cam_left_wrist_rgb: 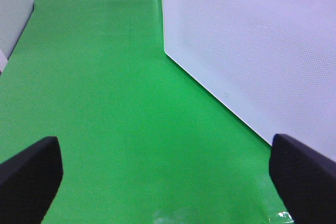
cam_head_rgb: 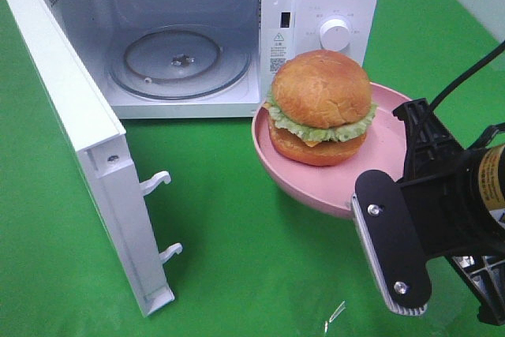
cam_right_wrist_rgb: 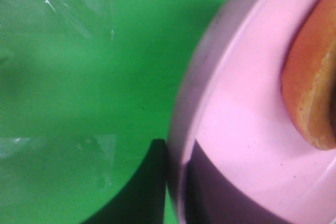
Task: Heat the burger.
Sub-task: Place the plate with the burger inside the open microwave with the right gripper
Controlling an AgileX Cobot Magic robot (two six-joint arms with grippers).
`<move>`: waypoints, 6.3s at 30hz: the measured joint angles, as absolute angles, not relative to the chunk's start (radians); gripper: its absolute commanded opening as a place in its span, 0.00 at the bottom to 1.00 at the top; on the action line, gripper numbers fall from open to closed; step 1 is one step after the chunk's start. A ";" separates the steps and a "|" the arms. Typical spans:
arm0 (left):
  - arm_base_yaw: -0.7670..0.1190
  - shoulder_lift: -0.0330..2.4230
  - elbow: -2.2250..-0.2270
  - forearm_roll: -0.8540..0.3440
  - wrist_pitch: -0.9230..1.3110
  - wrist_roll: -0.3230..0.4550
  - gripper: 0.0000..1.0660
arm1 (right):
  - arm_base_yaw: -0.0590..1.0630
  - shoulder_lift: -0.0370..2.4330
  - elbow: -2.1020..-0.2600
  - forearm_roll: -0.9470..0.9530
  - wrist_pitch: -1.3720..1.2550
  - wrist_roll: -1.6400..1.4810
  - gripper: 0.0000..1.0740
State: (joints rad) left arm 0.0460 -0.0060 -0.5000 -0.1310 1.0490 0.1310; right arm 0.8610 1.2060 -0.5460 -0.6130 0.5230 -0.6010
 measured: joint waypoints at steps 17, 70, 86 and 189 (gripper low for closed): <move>0.046 -0.006 -0.500 -0.131 1.049 0.131 0.96 | 0.861 1.207 -0.543 -0.635 0.445 -0.715 0.00; 0.046 -0.006 -0.500 -0.131 1.049 0.131 0.96 | 0.773 1.207 -0.543 -0.324 0.447 -1.196 0.00; 0.046 -0.006 -0.500 -0.131 1.049 0.131 0.96 | 0.630 1.207 -0.543 -0.097 0.395 -1.489 0.01; 0.046 -0.006 -0.500 -0.131 1.049 0.131 0.96 | 0.663 1.488 -0.791 -0.044 0.346 -1.578 0.05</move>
